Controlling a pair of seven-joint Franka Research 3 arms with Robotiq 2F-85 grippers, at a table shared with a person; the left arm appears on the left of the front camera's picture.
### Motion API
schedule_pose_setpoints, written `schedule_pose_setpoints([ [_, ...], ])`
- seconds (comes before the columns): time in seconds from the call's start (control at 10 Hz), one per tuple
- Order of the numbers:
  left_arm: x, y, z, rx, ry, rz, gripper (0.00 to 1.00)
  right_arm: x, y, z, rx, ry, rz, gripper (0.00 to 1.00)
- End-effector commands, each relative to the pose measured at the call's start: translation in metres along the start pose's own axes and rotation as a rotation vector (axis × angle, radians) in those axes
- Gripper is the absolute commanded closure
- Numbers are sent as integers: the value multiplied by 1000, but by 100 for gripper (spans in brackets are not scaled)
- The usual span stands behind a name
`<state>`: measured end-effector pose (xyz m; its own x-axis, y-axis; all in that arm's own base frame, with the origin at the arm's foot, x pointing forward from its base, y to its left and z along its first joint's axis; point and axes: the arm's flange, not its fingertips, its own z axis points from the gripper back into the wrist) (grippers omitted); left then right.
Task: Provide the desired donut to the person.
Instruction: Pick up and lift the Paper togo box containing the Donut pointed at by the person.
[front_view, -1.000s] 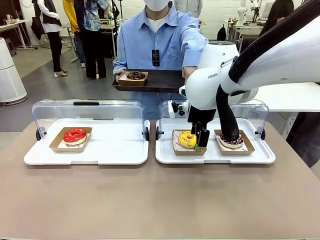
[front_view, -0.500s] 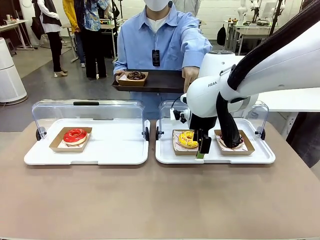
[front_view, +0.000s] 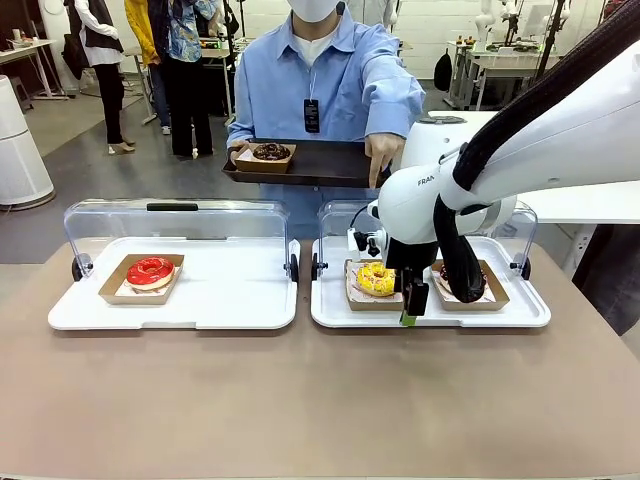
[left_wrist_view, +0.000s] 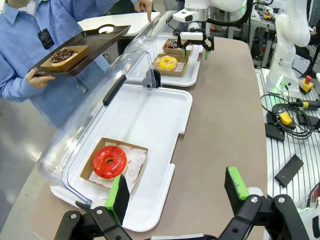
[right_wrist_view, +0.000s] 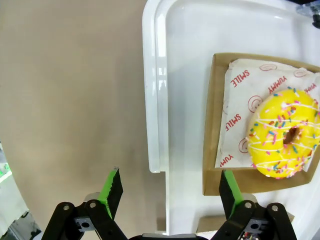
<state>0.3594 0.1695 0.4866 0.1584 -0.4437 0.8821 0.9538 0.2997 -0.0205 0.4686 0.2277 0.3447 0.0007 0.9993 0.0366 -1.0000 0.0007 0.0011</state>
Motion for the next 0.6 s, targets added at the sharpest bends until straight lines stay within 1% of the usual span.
schedule_pose_setpoints([
  [0.0, 0, -1, 0, 6, -25, -5, 0, -3, -5, -4, -16, 19, 7, 0],
  [0.5, 0, -1, 0, 6, -25, -5, 0, -13, -12, -9, -2, 18, -12, 0],
])
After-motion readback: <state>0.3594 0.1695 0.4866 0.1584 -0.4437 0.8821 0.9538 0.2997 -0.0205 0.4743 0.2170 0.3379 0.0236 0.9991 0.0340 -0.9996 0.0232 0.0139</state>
